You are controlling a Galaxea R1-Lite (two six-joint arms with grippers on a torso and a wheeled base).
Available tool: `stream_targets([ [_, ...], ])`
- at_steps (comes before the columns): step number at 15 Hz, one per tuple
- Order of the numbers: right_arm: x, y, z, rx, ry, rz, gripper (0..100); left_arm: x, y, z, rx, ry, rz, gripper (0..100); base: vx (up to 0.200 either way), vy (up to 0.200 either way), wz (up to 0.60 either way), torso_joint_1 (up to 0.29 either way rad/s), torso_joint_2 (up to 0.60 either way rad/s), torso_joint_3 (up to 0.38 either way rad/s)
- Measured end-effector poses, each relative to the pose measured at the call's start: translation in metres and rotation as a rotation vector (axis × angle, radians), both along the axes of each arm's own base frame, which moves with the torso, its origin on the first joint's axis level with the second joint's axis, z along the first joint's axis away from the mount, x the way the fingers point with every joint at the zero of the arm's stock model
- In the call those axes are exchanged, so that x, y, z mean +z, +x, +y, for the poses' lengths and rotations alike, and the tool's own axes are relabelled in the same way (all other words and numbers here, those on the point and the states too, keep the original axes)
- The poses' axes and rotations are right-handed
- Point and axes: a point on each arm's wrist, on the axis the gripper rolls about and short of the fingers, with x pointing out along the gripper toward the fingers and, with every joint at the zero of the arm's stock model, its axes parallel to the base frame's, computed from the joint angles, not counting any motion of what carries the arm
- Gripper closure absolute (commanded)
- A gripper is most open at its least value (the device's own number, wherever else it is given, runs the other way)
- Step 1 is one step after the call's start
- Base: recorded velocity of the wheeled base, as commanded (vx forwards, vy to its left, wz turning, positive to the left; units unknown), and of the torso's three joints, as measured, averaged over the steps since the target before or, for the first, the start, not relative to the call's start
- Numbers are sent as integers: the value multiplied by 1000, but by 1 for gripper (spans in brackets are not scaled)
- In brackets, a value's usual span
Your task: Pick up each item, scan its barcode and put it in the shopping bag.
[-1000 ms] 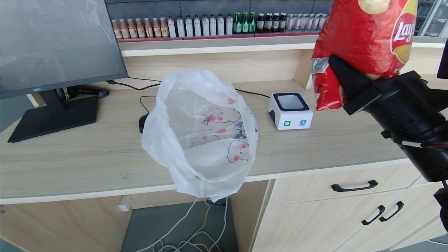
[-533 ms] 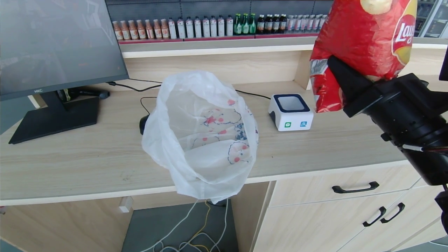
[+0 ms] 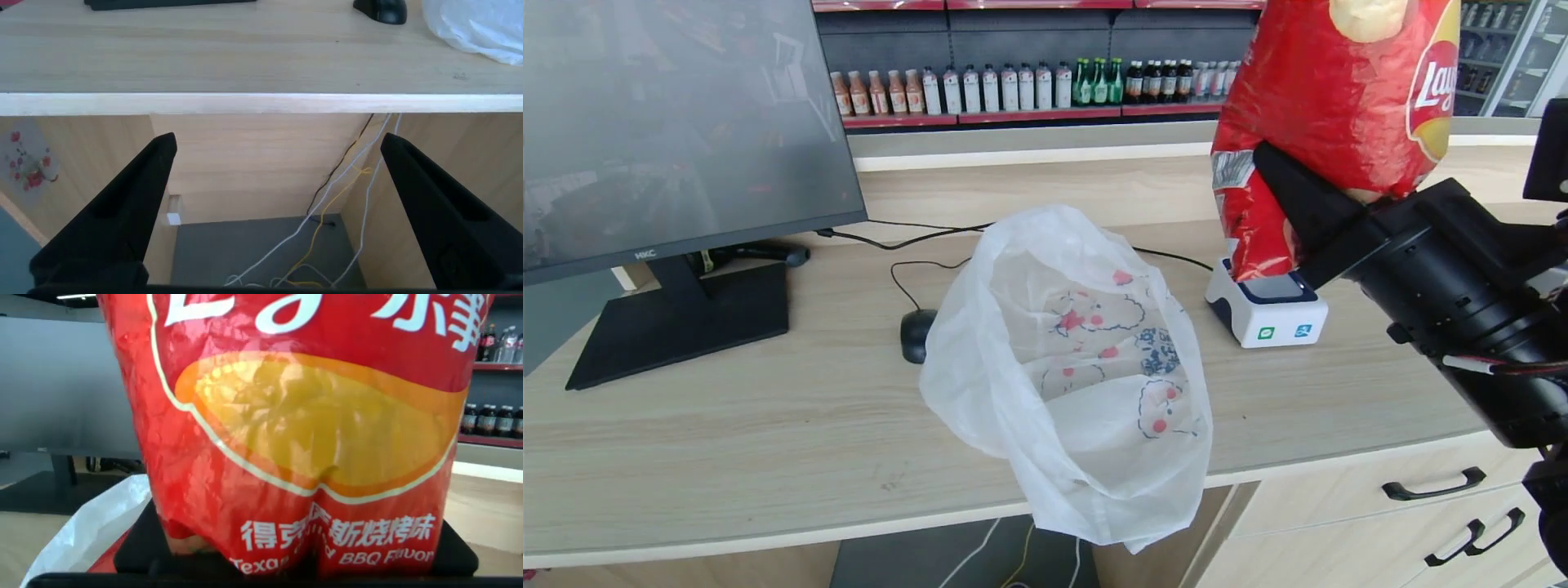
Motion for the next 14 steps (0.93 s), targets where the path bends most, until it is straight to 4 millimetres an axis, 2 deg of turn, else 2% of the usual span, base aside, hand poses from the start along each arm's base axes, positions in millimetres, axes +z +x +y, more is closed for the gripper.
stream_targets([
  [12,-5,4,5,11,-14,19,100,0,0,0,-1,-2,1,0,0,0,0,0,0,0],
  [14,-5,5,5,9,-14,19,100,0,0,0,-1,-2,0,0,-200,0,0,0,7,2],
])
